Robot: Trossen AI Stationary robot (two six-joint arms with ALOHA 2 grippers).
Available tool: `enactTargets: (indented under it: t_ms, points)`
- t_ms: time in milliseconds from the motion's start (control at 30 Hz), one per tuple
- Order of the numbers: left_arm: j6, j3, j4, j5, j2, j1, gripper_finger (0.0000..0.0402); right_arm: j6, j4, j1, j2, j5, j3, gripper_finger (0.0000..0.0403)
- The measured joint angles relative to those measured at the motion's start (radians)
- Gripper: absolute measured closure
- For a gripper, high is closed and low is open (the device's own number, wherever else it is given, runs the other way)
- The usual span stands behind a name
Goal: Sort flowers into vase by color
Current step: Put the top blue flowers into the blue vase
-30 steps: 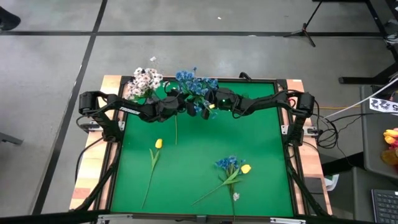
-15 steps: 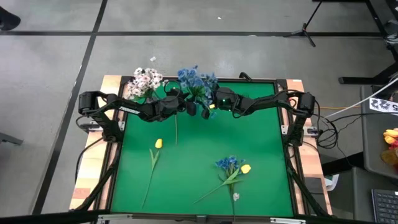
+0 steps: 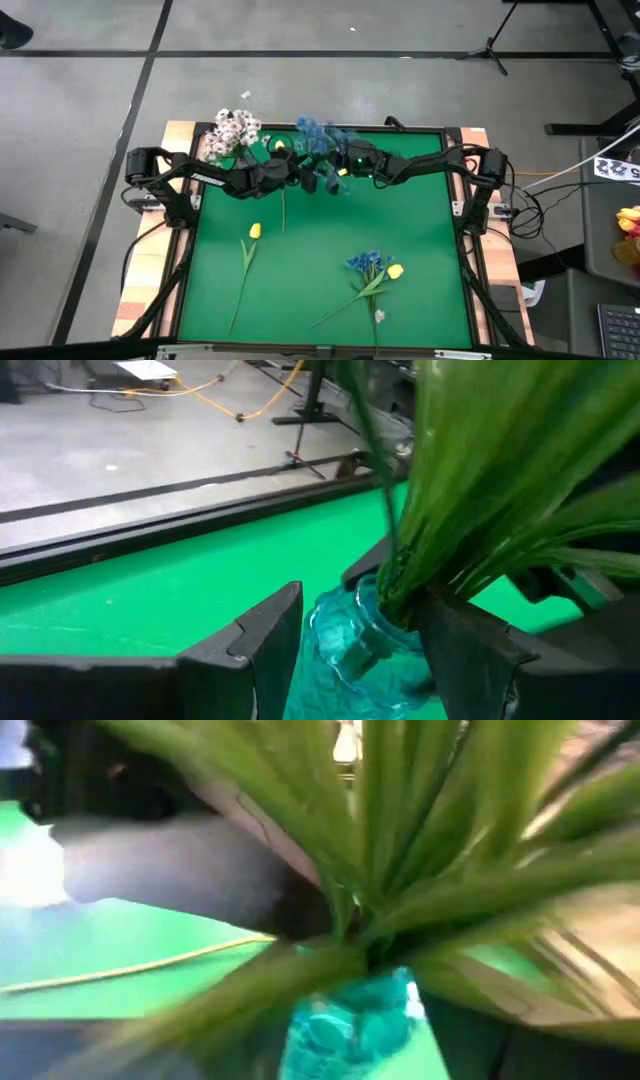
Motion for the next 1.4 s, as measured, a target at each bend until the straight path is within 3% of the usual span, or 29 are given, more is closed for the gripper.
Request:
enactTargets:
  t_ms: [167,333,433,633,967,1267,1400]
  points:
    - [0.008,0.001,-0.005,-0.012,0.001,-0.026,0.0210,0.016,-0.003,0.003,0.002,-0.033,0.000,0.0124]
    - [-0.048,0.001,-0.017,-0.016,0.001,-0.026,0.0210,0.010,0.010,0.004,0.003,-0.020,-0.002,0.0105]
    - [-0.052,0.001,-0.019,0.006,0.001,-0.026,0.0210,-0.019,0.018,0.004,0.004,-0.025,-0.003,0.0114]
    - [-0.058,0.001,-0.014,0.158,0.000,-0.017,0.0210,-0.068,0.028,-0.003,0.004,-0.045,-0.004,0.0150]
    - [-0.077,0.000,-0.011,0.176,-0.010,-0.011,0.0210,-0.069,0.024,-0.008,0.001,-0.047,-0.004,0.0253]
    - [-0.017,-0.004,-0.103,0.222,-0.110,-0.015,0.0210,-0.057,0.021,-0.009,0.001,-0.041,-0.001,0.0256]
    - [-0.017,-0.001,-0.232,0.224,-0.161,-0.016,0.0210,-0.057,0.018,-0.013,0.002,-0.007,0.000,0.0256]
